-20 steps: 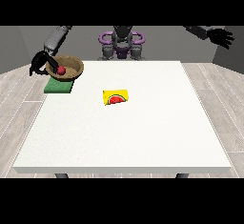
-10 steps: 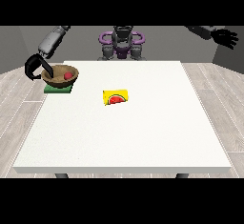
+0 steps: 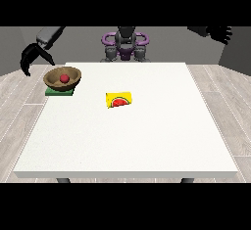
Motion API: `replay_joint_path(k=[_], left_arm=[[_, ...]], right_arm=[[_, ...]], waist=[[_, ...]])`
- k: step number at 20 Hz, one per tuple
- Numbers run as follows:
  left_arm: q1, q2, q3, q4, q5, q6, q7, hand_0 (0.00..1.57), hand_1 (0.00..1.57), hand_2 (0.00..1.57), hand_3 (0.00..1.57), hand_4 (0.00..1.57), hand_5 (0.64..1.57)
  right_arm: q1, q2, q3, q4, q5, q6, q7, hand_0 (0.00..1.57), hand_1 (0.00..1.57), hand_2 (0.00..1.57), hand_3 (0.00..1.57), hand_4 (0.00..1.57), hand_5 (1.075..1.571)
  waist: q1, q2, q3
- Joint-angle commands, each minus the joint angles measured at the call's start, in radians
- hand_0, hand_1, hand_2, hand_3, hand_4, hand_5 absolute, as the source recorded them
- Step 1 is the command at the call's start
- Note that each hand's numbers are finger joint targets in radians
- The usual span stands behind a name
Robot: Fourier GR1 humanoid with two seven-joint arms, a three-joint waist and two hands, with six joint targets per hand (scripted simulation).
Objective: Pick the cup and pour the ball into the bowl, then pick the bowl and place it on the pad
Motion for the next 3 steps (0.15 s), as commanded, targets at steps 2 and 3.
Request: replay_joint_path(k=[2, 3], left_arm=[[0.011, -0.055, -0.064, 0.045, -0.05, 0.051, 0.086, 0.0, 0.0, 0.0, 0.0, 0.9, 1.559], [0.071, -0.075, -0.065, 0.05, -0.054, 0.055, 0.086, 0.0, 0.0, 0.0, 0.0, 0.9, 1.559]], right_arm=[[-0.086, 0.06, 0.069, -0.084, 0.002, 0.086, 0.114, 0.0, 0.0, 0.0, 0.0, 0.42, 1.383], [-0.058, 0.077, 0.056, -0.096, -0.023, 0.118, 0.077, 0.0, 0.0, 0.0, 0.0, 0.48, 1.434]], waist=[[-0.083, -0.184, -0.0038], [-0.09, -0.252, -0.0035]])
